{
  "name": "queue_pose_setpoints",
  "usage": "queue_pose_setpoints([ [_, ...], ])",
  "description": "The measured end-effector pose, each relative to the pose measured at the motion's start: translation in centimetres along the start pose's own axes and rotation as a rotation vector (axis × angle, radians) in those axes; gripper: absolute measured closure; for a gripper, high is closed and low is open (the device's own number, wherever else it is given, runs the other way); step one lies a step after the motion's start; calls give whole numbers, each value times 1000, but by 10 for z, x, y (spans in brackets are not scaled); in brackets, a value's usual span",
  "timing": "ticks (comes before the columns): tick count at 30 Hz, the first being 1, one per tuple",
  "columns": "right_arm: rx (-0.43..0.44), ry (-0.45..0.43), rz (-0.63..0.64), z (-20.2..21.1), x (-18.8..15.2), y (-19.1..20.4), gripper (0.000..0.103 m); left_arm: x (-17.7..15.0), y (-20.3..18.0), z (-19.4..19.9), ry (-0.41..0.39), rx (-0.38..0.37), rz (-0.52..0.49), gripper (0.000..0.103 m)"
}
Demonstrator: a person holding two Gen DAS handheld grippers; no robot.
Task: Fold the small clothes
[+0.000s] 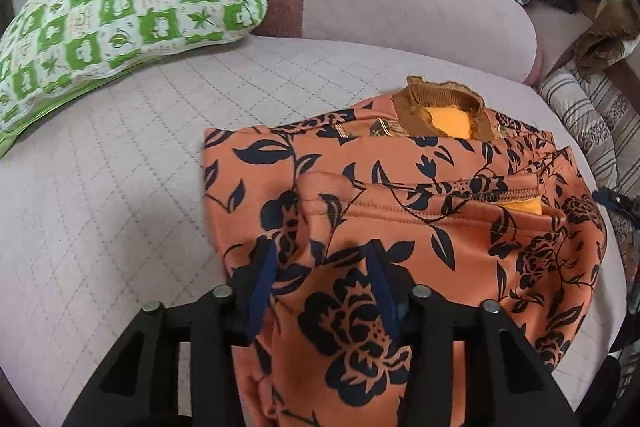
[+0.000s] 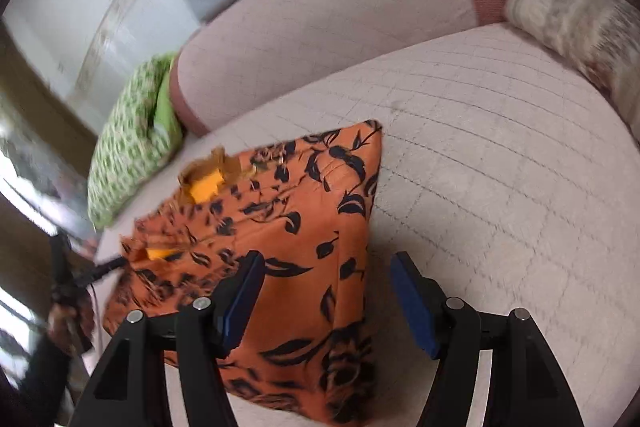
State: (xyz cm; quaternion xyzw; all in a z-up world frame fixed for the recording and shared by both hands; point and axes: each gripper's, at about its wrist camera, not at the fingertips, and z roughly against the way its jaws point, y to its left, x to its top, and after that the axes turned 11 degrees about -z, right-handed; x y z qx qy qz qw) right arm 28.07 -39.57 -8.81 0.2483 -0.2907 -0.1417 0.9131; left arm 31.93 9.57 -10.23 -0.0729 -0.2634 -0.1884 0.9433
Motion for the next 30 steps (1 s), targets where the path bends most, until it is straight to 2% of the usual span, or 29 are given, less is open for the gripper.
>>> queue_pose_setpoints([
  [5,-48,-52,44,-15,19,11,34,8,-7,-15,34,41,-28,93],
  [6,-50,-45,63,-22,23,16,35,9,-8,-18,43,46,-35,96],
  [7,-75,-10,87,-32,26,21,44,10,-10,-20,47,60,-44,99],
  [8,-85,19,105,-40,27,25,60,10,-12,-18,41,74,-54,100],
  [9,-89,40,122,-44,27,29,94,11,-14,-13,20,84,-54,100],
  [10,-127,46,150,-45,27,35,95,12,-15,-8,-3,90,-51,100],
  [13,-116,-7,188,-23,27,51,96,10,-10,41,-161,115,-2,100],
  [16,-83,-133,234,20,33,71,96,7,-10,92,-322,183,6,100],
  [18,-70,-230,253,43,42,79,96,15,-5,110,-386,228,14,100],
  [19,-71,-276,244,49,50,80,96,21,1,107,-380,234,25,100],
  [20,-72,-289,224,47,58,78,96,26,8,101,-365,243,45,100],
  [21,-72,-278,196,38,65,72,94,33,18,83,-317,251,78,99],
  [23,-119,-191,129,0,73,53,91,39,34,41,-181,244,130,96],
  [24,-173,-160,117,-18,71,44,83,38,44,15,-109,284,162,93],
  [25,-245,-112,117,-37,67,35,76,35,49,2,-61,302,171,82],
  [26,-290,-90,110,-47,61,29,76,31,54,-6,-20,313,185,82],
  [27,-287,-93,92,-47,54,24,75,25,57,-3,-30,309,200,82],
  [29,-241,-122,78,-34,41,21,60,14,57,19,-98,308,205,70],
  [30,-231,-137,88,-23,33,23,38,6,56,37,-133,317,207,67],
])
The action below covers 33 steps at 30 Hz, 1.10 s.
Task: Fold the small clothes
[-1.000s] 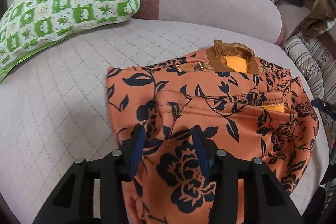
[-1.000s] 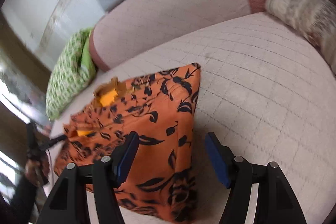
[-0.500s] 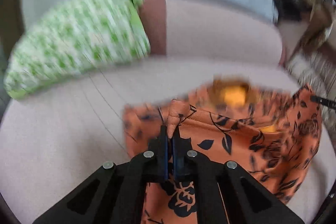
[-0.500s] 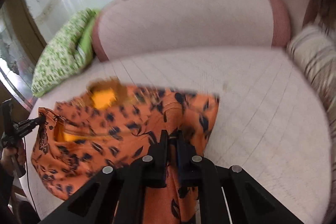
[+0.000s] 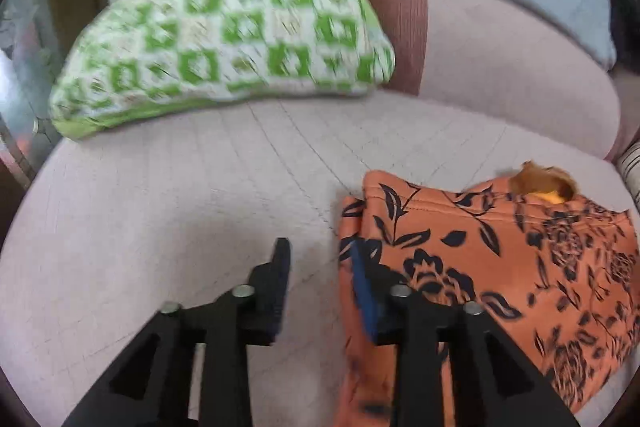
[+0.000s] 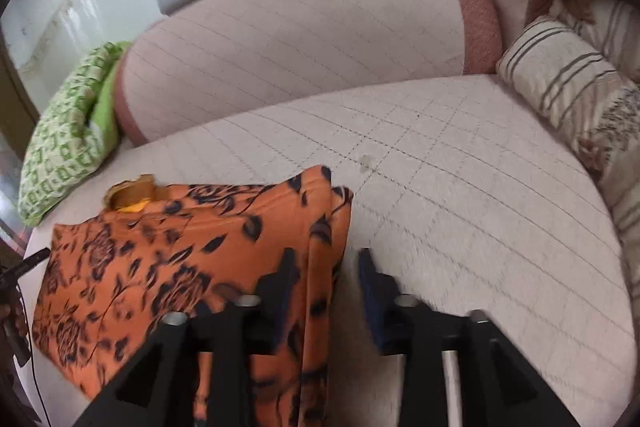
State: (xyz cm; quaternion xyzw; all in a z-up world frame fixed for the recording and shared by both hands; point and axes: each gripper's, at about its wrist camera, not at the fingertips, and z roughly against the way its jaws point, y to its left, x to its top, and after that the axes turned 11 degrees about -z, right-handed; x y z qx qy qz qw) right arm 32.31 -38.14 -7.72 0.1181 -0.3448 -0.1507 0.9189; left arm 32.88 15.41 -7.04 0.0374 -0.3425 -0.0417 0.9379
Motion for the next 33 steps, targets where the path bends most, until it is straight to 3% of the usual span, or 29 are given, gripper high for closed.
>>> queue_pose_setpoints([
  [1,19,-14,0,11,-5,-3,31,-4,4,11,-17,-11,10,56],
  [2,44,-31,-7,23,-12,-5,31,-10,9,26,-24,-51,25,44],
  [4,97,4,-54,37,-21,-19,30,-21,15,43,-24,-136,51,37],
  [5,140,32,-98,37,-24,-22,30,-27,13,48,-16,-177,50,28],
  [8,233,135,-143,30,-38,-25,30,-43,-3,42,36,-262,31,28],
  [10,282,204,-149,13,-43,-20,30,-56,-13,24,121,-296,64,28],
  [11,272,231,-167,4,-47,-17,29,-64,-18,9,181,-311,97,29],
  [12,239,247,-198,-7,-54,-18,29,-68,-24,2,191,-278,94,34],
  [13,241,269,-212,-14,-57,-16,36,-68,-30,7,171,-228,52,69],
  [14,206,281,-185,-18,-59,-8,44,-62,-38,8,173,-239,-3,84],
  [15,190,295,-173,-19,-58,-3,75,-56,-40,7,200,-240,13,85],
  [17,211,323,-215,-16,-52,0,81,-40,-41,15,208,-238,37,86],
  [19,227,313,-222,-4,-44,5,89,-21,-39,45,149,-219,40,86],
  [22,271,252,-201,46,-28,20,90,-4,-39,96,68,-231,24,86],
  [25,287,226,-156,94,-30,29,90,-21,-40,152,14,-215,7,86],
  [27,301,234,-168,121,-44,19,90,-61,-34,177,45,-235,42,85],
  [30,274,285,-163,142,-100,-8,84,-132,-38,160,140,-217,41,72],
  [31,265,299,-155,137,-124,-20,71,-152,-41,145,191,-212,39,65],
  [32,253,330,-157,129,-142,-28,58,-175,-39,123,291,-184,43,63],
  [33,189,423,-177,109,-171,-43,39,-185,-32,120,258,-205,70,62],
])
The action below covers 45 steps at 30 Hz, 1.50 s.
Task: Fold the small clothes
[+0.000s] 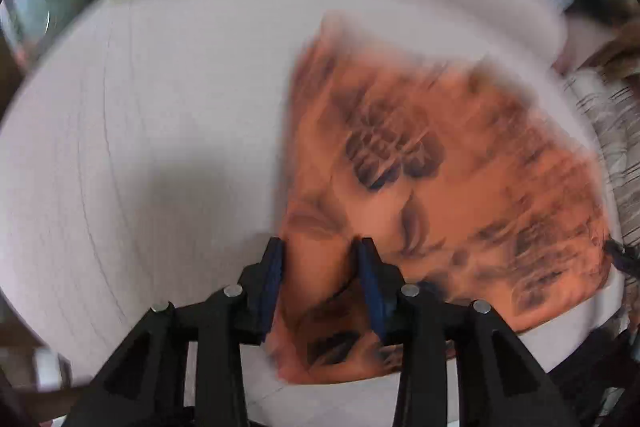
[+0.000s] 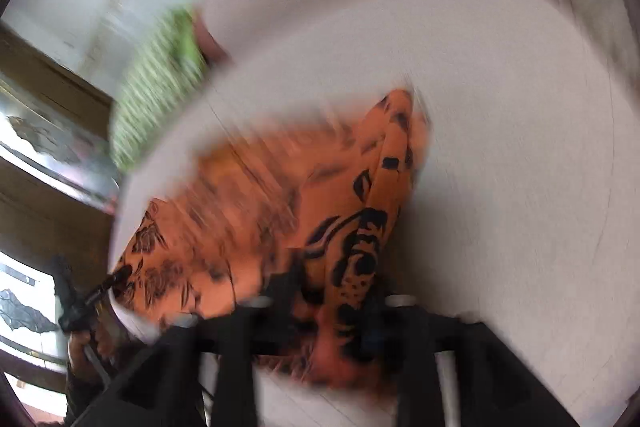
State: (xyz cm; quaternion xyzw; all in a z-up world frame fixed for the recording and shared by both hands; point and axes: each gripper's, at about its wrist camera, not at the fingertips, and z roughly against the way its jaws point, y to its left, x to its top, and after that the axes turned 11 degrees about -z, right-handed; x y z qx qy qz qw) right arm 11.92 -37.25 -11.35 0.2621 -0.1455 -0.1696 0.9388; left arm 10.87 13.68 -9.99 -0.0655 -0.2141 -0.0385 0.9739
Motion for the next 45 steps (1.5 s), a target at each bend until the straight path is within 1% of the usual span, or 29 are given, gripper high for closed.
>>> queue_pose_setpoints([
  [1,-38,24,-46,-13,-12,-19,41,3,4,10,-40,5,19,60],
  [2,14,-61,-36,-2,-18,-22,41,7,7,18,-42,32,32,59],
  [4,-13,-110,-51,14,-19,-20,40,23,10,41,-108,52,45,58],
  [6,-16,-197,-48,35,-12,-10,40,41,11,60,-175,64,29,53],
  [8,39,-241,-25,49,-4,8,40,51,4,70,-217,49,20,45],
  [9,78,-252,-17,51,0,18,34,48,-2,72,-226,34,12,44],
  [10,140,-246,2,48,3,32,27,47,-12,67,-232,9,-22,44],
  [11,182,-234,12,46,4,38,25,43,-20,61,-226,9,-52,43],
  [13,297,-149,11,17,8,46,15,34,-33,33,-158,44,-122,43],
  [14,305,-91,-1,-9,9,45,15,27,-37,10,-75,77,-138,43],
  [15,266,-39,-21,-31,11,37,18,21,-36,-11,-3,125,-135,42],
  [16,237,-7,-79,-50,14,24,21,19,-35,-8,-45,145,-138,41],
  [17,282,-35,-115,-44,17,22,21,20,-36,1,-63,153,-136,41],
  [19,356,-78,-96,-20,24,32,21,26,-37,21,-116,108,-123,41],
  [20,360,-117,-61,-8,28,39,21,30,-40,30,-154,104,-129,41],
  [23,313,-169,-53,-5,55,43,20,39,-54,35,-193,79,-151,38],
  [24,269,-188,-59,-9,64,41,20,40,-60,31,-195,59,-155,37],
  [26,85,-269,-30,-18,82,39,21,38,-70,19,-175,47,-174,37],
  [27,39,-273,-34,-27,88,36,29,36,-75,9,-146,48,-185,37],
  [28,15,-245,-50,-41,93,34,72,32,-82,0,-111,52,-192,37],
  [29,-3,-213,-44,-48,96,33,88,29,-82,-8,-84,52,-195,37],
  [30,-41,-211,-20,-52,95,37,88,25,-81,-12,-88,56,-190,37],
  [31,-74,-229,20,-51,92,45,94,21,-83,-10,-119,58,-183,36],
  [35,-89,-368,135,-22,81,74,95,22,-77,-16,-132,59,-185,32],
  [36,-105,-365,142,-25,82,73,94,21,-77,-17,-134,65,-186,32],
  [38,-183,-214,90,-63,95,47,91,21,-80,-16,-130,80,-193,31],
  [40,-81,-250,-14,-57,93,33,90,23,-84,-11,-116,83,-204,31],
  [43,-100,-330,-23,-29,80,47,89,24,-82,-2,-110,61,-180,31],
  [45,-64,-360,-8,-5,62,59,89,24,-82,4,-121,59,-161,31],
])
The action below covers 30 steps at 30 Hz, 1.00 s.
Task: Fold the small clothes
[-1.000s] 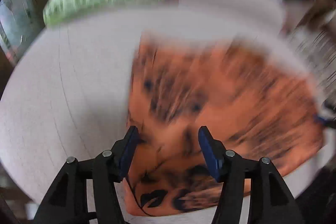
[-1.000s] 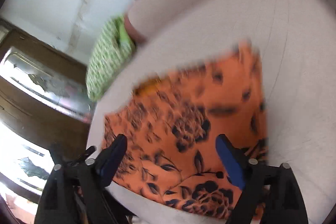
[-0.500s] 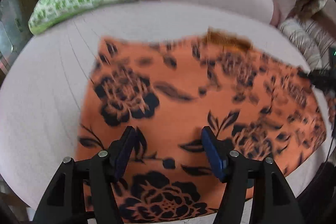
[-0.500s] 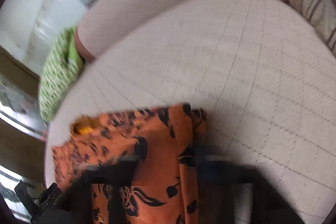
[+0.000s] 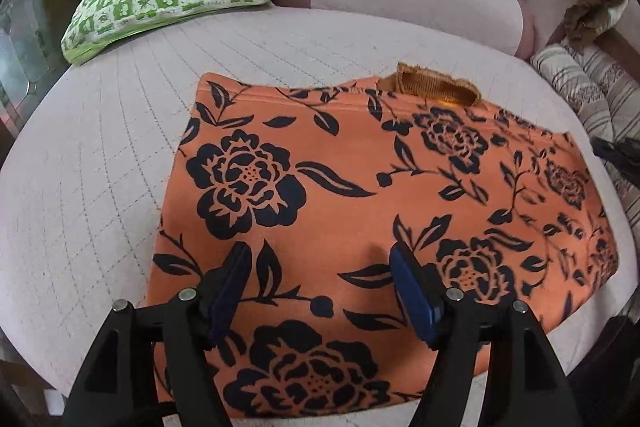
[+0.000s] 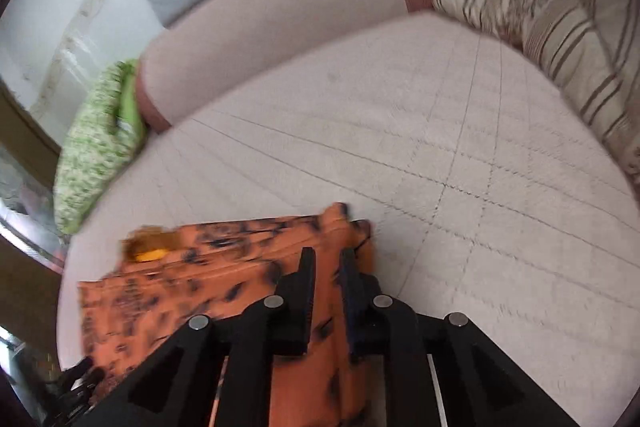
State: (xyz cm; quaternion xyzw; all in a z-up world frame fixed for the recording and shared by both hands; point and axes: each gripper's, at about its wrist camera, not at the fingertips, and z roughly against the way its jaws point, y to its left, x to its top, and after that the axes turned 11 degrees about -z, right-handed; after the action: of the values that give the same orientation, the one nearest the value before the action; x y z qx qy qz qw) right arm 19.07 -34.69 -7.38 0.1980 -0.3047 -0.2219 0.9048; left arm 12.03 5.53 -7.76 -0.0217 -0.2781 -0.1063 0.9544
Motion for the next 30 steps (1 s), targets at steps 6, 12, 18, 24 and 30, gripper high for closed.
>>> queue_pose_setpoints([
  [6,158,107,48,58,-72,18,74,-5,-7,12,21,14,20,31],
  [12,49,193,29,21,-127,-15,30,-11,-12,26,30,1,26,31],
  [18,113,118,9,56,-127,-7,24,-11,-21,35,12,4,14,29],
  [24,112,124,-133,68,-120,-41,25,-7,-39,37,13,11,-37,29],
  [30,157,132,-337,88,-131,-79,24,0,-60,32,13,-17,-54,29],
])
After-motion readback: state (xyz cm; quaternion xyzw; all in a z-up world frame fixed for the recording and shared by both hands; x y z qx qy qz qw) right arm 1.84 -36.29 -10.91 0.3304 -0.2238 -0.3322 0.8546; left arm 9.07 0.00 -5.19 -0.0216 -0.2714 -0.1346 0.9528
